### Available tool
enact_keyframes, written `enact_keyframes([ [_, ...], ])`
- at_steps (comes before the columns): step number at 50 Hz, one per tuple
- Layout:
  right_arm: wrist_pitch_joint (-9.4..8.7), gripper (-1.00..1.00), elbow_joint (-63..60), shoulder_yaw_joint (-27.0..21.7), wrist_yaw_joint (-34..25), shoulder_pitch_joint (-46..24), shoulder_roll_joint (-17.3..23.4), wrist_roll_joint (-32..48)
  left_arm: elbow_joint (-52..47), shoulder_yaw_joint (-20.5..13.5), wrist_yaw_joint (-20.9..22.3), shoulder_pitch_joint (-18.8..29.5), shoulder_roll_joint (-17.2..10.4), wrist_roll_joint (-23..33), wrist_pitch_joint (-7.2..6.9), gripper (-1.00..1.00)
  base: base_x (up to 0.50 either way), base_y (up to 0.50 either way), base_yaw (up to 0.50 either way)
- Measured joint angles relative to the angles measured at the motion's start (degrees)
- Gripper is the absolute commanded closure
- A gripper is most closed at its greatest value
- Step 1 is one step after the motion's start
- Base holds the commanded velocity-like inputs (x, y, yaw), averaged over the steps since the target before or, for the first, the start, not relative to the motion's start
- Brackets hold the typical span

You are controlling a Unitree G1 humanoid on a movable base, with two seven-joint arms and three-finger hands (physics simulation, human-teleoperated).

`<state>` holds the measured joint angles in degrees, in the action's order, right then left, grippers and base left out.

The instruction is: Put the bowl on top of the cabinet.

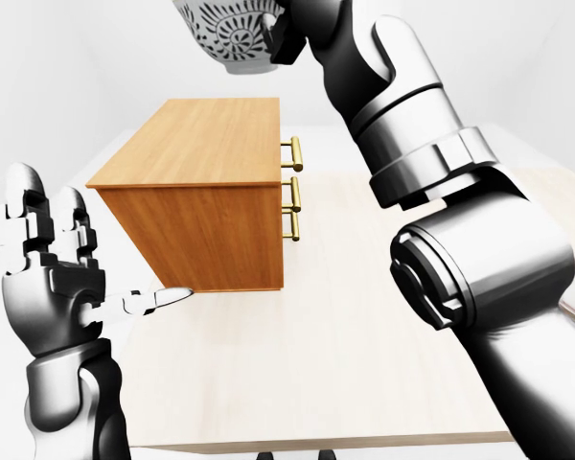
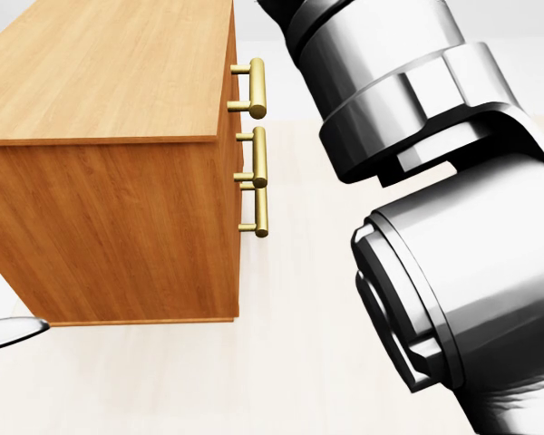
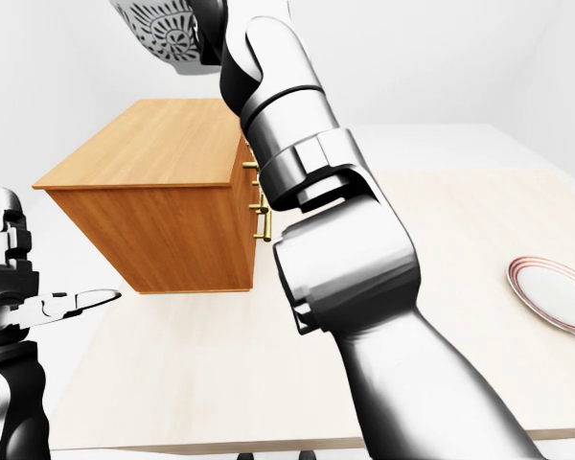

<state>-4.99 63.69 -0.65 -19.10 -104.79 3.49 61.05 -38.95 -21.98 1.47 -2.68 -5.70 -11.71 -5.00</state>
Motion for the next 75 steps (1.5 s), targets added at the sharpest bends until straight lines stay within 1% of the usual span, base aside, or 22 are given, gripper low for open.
enact_keyframes([
  [9, 0.00, 1.00, -0.2, 1.7, 0.1, -0.3, -3.4, 1.0, 0.2, 0.1, 0.1, -0.1, 0.1, -0.2, 0.00, -1.00, 0.00, 0.00, 0.00],
  [21, -0.01, 1.00, -0.1, 2.4, -0.1, 2.2, -5.5, 2.6, 0.5, 0.2, 0.2, -0.2, 0.1, -0.3, 0.00, -1.00, 0.00, 0.00, 0.00],
  [42, -0.01, 1.00, 0.2, 2.6, 0.0, 7.0, -6.9, 3.5, 0.4, 0.2, 0.2, -0.2, 0.1, -0.6, 0.00, -1.00, 0.00, 0.00, 0.00],
  [75, -0.01, 1.00, -0.3, 2.9, 1.7, 9.0, -8.4, 4.2, 0.2, 0.1, 0.2, -0.2, 0.1, -1.0, 0.00, -1.00, 0.00, 0.00, 0.00],
])
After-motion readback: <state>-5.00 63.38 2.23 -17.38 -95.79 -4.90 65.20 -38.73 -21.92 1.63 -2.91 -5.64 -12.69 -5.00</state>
